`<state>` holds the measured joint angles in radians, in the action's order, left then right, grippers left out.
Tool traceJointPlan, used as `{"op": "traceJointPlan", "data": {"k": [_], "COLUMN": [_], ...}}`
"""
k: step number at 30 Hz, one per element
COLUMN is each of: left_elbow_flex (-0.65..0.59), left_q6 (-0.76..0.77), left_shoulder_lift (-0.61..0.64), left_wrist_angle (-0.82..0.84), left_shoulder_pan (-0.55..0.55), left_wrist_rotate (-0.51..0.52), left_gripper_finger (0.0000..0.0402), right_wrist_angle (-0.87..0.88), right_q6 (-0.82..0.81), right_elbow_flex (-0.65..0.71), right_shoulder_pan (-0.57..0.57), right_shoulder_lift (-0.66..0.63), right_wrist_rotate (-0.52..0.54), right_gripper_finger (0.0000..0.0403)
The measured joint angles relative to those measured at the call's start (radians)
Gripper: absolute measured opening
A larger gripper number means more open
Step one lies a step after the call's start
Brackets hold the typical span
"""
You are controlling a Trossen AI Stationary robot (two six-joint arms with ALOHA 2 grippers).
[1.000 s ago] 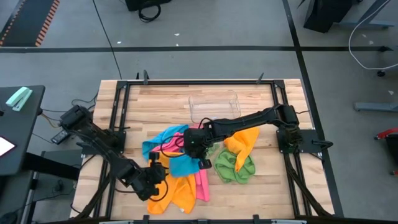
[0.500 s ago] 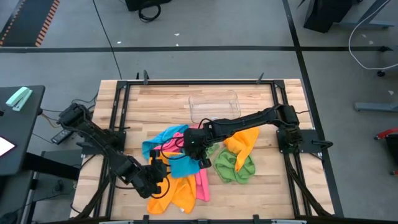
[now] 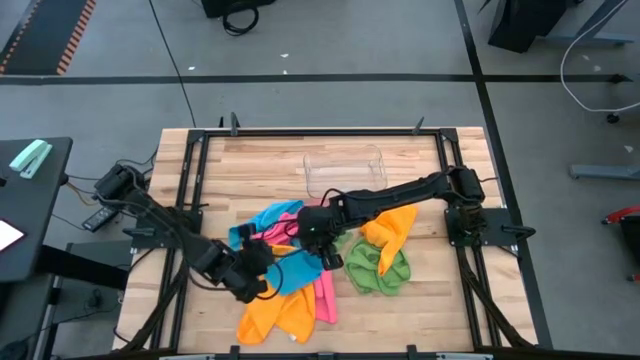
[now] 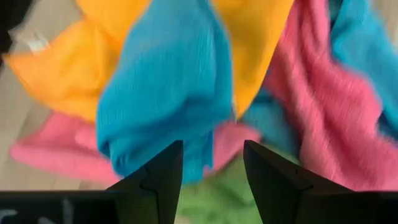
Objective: Fold microfiber towels
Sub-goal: Fold the bottom blue microfiber cloth
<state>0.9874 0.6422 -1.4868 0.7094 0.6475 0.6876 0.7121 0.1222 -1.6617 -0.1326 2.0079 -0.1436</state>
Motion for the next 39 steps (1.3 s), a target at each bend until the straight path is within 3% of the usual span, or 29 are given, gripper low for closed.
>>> {"op": "traceJointPlan", "data": {"k": [9,15,20,23,27,35,39], "left_elbow_flex": [-0.007,-0.008,-0.006,-0.008,-0.008,-0.008,-0.008], "left_q6": [-0.102,-0.138,-0.236,-0.246,-0.312,-0.445,-0.446], "left_shoulder_lift": [0.028,0.077,0.031,-0.018,-0.065,-0.109,-0.112], "left_wrist_angle": [-0.055,-0.134,-0.26,-0.249,-0.272,-0.344,-0.34], "left_shoulder_pan": [0.01,-0.04,-0.052,-0.076,-0.13,-0.212,-0.221], "left_wrist_rotate": [-0.038,-0.209,-0.357,-0.351,-0.249,-0.246,-0.246], "left_gripper_finger": [0.0131,0.0122,0.0125,0.012,0.011,0.0098,0.0091], "right_wrist_angle": [0.06,0.043,0.029,0.028,0.017,0.008,-0.164], "right_q6": [-0.025,-0.029,-0.038,-0.047,-0.067,-0.1,-0.097], "right_elbow_flex": [0.001,0.0,0.0,0.0,0.0,0.0,0.08], "right_shoulder_pan": [-0.022,-0.052,-0.089,-0.107,-0.133,-0.193,-0.223], "right_shoulder_lift": [-0.065,-0.134,-0.138,-0.138,-0.138,-0.138,-0.14], "right_wrist_rotate": [0.046,0.112,0.169,0.173,0.174,0.185,0.203], "right_gripper_finger": [0.0177,0.0177,0.0177,0.0177,0.0177,0.0177,0.0177]}}
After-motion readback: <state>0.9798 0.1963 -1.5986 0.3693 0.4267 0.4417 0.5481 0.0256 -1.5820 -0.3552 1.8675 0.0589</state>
